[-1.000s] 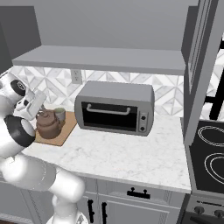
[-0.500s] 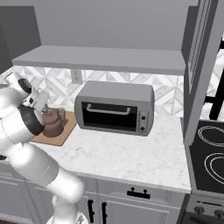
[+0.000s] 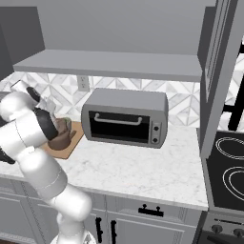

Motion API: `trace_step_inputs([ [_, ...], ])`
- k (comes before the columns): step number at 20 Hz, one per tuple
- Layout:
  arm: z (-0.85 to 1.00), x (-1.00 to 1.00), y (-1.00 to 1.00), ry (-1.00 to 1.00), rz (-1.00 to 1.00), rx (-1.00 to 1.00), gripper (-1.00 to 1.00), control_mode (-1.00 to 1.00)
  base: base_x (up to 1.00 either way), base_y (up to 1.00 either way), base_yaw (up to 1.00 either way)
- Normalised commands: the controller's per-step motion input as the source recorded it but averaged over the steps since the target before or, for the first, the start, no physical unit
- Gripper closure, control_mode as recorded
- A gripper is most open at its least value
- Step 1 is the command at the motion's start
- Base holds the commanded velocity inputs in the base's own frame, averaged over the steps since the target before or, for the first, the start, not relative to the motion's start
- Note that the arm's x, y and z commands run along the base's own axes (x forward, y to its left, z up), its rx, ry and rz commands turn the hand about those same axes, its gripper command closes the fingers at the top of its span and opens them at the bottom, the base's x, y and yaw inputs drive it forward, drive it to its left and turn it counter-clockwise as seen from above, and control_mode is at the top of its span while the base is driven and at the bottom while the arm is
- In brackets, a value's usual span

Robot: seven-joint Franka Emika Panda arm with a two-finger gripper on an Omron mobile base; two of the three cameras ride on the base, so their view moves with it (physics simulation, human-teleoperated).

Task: Pick the kettle from the counter and place it on the tray. Then pick the mug from the cabinet and place it on the tray. Then close the cabinet doors.

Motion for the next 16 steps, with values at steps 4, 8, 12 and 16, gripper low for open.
trace_step_inputs([
  [4,-0.23,0.12,0.06,0.00,0.00,0.00,1.00,-1.00,0.00,0.00,0.00],
  [8,-0.26,0.12,0.01,0.00,0.00,0.00,1.00,-1.00,0.00,0.00,0.00],
  [12,-0.23,0.01,0.00,-0.01,0.00,0.00,1.00,-1.00,0.00,0.00,0.00],
  [16,-0.22,0.00,0.00,-0.04,0.01,0.02,1.00,-1.00,0.00,0.00,0.00],
])
